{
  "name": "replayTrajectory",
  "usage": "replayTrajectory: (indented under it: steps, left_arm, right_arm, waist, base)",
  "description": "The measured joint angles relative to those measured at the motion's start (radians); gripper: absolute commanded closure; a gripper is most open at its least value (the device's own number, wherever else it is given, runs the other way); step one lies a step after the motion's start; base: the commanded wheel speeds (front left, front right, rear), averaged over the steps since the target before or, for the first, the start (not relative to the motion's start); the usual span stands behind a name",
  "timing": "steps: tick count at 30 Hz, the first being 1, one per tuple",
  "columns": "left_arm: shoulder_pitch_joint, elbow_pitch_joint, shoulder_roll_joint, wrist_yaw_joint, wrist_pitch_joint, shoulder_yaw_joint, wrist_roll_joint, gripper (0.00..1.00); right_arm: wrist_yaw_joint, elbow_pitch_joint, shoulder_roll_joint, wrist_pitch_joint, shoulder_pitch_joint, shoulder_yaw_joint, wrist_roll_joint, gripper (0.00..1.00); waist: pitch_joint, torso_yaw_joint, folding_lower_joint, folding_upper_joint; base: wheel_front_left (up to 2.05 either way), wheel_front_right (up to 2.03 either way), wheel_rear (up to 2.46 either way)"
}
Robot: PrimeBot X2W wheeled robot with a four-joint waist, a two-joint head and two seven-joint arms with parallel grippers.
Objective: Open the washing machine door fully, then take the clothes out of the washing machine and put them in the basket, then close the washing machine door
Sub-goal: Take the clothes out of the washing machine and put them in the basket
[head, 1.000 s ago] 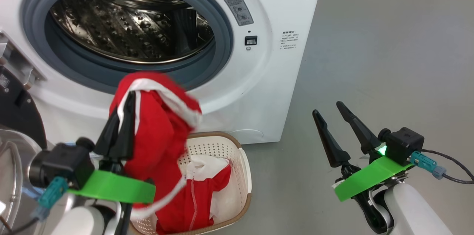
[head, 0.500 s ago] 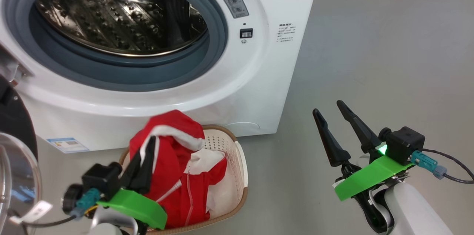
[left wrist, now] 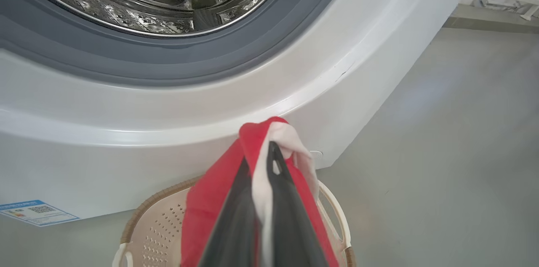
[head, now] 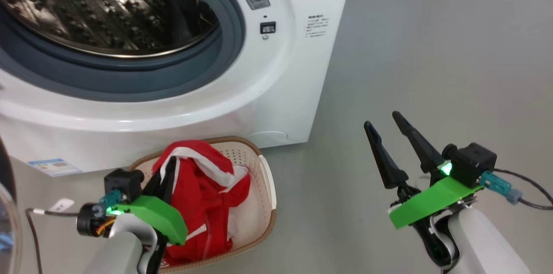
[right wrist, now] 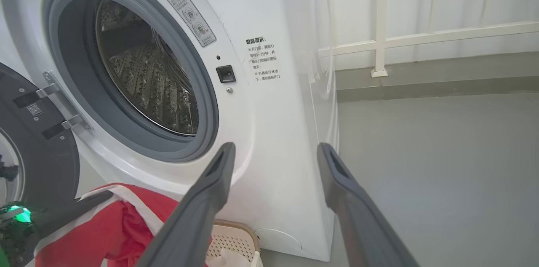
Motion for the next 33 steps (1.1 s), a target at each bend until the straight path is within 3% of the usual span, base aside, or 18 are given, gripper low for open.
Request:
replayTrajectory:
  steps: [18, 33]
  left_arm:
    - [-0.105, 0.269, -0.037, -0.057, -0.001, 0.078, 0.052, 1.00]
    - [-0.261, 0.508, -0.069, -0.070, 0.002, 0.043, 0.072, 1.00]
  right_arm:
    - [0.000, -0.029, 0.011, 0.000, -0.050, -0.011, 0.000, 0.00]
    - [0.000, -0.040, 0.026, 0.000, -0.093, -0.004, -0.002, 0.00]
  waist:
    - [0.105, -0.061, 0.0000, 0.0000]
    - [0.188, -0.112, 0.0000, 0.0000]
  base:
    - [0.00, 0.00, 0.00]
    - [0.00, 0.00, 0.00]
